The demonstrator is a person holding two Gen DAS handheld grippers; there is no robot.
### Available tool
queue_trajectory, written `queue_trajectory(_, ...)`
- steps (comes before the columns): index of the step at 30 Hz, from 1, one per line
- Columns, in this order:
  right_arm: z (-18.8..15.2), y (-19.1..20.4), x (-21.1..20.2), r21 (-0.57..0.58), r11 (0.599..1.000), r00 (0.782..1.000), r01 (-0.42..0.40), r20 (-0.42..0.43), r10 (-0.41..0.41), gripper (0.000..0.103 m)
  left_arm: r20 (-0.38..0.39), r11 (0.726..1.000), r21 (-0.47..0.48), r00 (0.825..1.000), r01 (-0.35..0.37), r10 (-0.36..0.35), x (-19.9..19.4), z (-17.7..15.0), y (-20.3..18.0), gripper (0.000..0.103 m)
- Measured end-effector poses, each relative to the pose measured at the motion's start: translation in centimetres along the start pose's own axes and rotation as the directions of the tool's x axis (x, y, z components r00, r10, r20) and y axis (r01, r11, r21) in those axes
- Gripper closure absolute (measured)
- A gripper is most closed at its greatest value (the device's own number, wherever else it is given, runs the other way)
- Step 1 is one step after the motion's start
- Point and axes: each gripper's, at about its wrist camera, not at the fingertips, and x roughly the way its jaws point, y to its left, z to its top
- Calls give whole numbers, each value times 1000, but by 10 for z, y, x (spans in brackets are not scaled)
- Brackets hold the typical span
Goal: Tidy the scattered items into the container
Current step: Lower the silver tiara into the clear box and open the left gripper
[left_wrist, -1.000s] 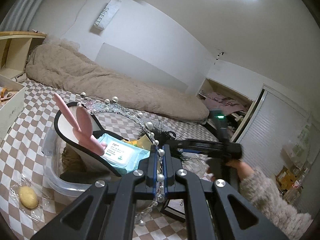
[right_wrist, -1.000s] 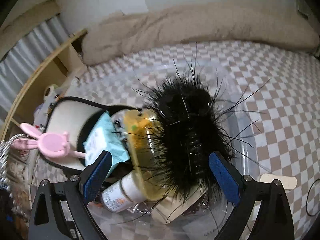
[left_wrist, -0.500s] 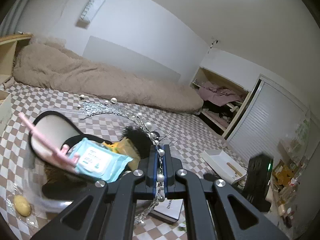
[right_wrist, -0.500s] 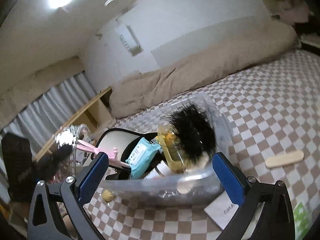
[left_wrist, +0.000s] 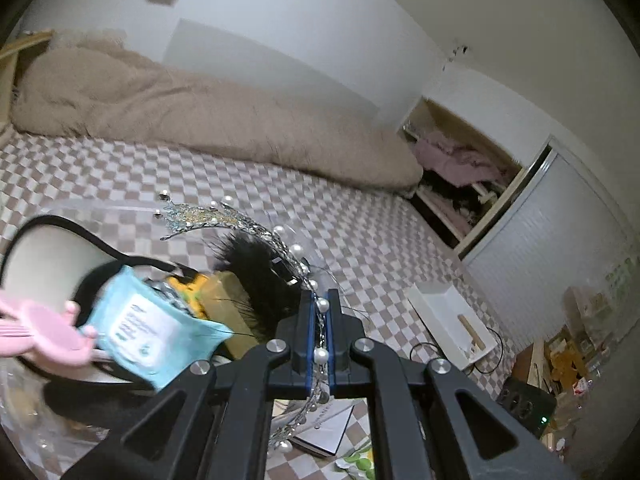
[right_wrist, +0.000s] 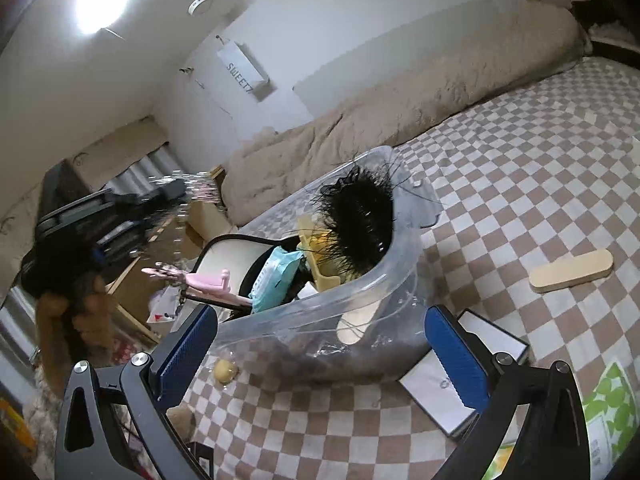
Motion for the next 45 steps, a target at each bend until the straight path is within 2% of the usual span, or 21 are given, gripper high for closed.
queue_trajectory(4,1,-15,-7,36,999,1000,2,13,-2,0,-62,1000,-14,998,18,-19,32,1,-8,98)
queue_trajectory(11,4,-38,-15,94,996,1000,4,27,-6,0,-129,1000,22,992,-9,12,78,16,-30,98)
queue_trajectory(17,6,-45,-20,117,993,999,-11,32,7,0,-179,990,80,975,-116,129,119,23,-45,98)
queue_trajectory(22,7,-44,-23,93,996,999,-5,32,2,0,-203,977,144,961,-159,187,145,25,-52,98)
queue_trajectory(25,7,-45,-26,84,996,999,24,41,-27,0,-220,957,186,940,-224,262,163,25,-50,98)
queue_trajectory(28,6,-48,-26,88,996,999,19,40,-23,0,-242,947,174,920,-270,307,178,24,-39,98)
queue_trajectory(29,5,-48,-26,90,996,999,17,39,-21,0,-250,948,167,919,-271,306,180,23,-36,95)
queue_trajectory(31,5,-49,-25,86,996,999,21,37,-24,0,-266,956,154,922,-248,282,180,21,-34,79)
queue_trajectory(33,3,-50,-24,83,996,999,29,31,-32,0,-235,959,155,934,-237,269,170,23,-38,34)
queue_trajectory(34,3,-51,-24,84,996,999,29,29,-32,0,-214,958,158,938,-241,271,165,25,-39,29)
queue_trajectory(39,4,-54,-26,95,995,999,24,32,-27,0,-168,954,152,944,-260,284,143,30,-37,28)
queue_trajectory(45,3,-55,-26,101,995,999,21,35,-25,0,-155,961,143,954,-236,257,121,21,-33,28)
